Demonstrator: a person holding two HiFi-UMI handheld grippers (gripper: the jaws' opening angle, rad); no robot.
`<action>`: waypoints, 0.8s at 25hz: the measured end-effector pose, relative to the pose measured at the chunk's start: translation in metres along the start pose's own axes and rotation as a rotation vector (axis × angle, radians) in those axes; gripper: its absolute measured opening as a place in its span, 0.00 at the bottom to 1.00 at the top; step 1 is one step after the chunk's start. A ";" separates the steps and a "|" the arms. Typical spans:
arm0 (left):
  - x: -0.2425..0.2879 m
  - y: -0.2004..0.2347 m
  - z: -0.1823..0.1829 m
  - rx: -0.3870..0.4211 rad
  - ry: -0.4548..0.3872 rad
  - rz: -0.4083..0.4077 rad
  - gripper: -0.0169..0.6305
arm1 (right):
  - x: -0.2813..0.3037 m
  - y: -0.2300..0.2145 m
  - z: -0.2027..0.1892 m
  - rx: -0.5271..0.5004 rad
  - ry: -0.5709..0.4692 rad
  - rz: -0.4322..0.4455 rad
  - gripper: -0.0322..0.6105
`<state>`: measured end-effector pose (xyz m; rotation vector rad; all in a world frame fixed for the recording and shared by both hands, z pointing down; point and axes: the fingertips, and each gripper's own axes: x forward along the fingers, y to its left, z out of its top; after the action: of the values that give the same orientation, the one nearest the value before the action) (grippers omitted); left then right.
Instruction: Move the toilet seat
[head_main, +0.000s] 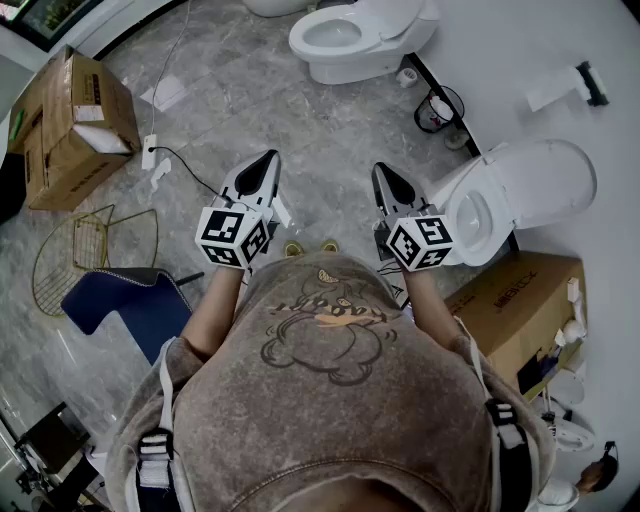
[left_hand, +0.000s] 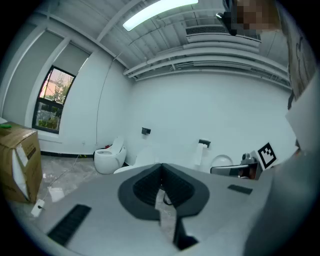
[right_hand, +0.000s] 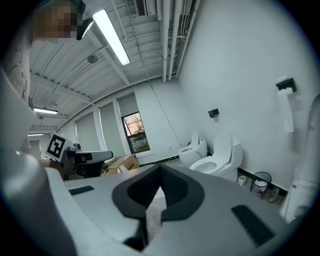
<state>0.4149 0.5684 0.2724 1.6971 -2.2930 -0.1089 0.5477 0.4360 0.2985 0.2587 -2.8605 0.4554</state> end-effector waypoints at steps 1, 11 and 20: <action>0.001 0.003 0.002 -0.007 -0.005 0.001 0.04 | 0.004 0.002 0.002 -0.005 -0.003 0.005 0.05; 0.007 0.024 -0.004 0.002 -0.007 -0.029 0.04 | 0.016 0.010 0.001 -0.023 -0.054 -0.033 0.05; 0.019 0.048 -0.002 -0.012 -0.002 -0.044 0.04 | 0.045 0.011 -0.011 0.022 -0.044 -0.055 0.05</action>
<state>0.3662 0.5654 0.2890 1.7427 -2.2525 -0.1340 0.5045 0.4437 0.3167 0.3543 -2.8848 0.4761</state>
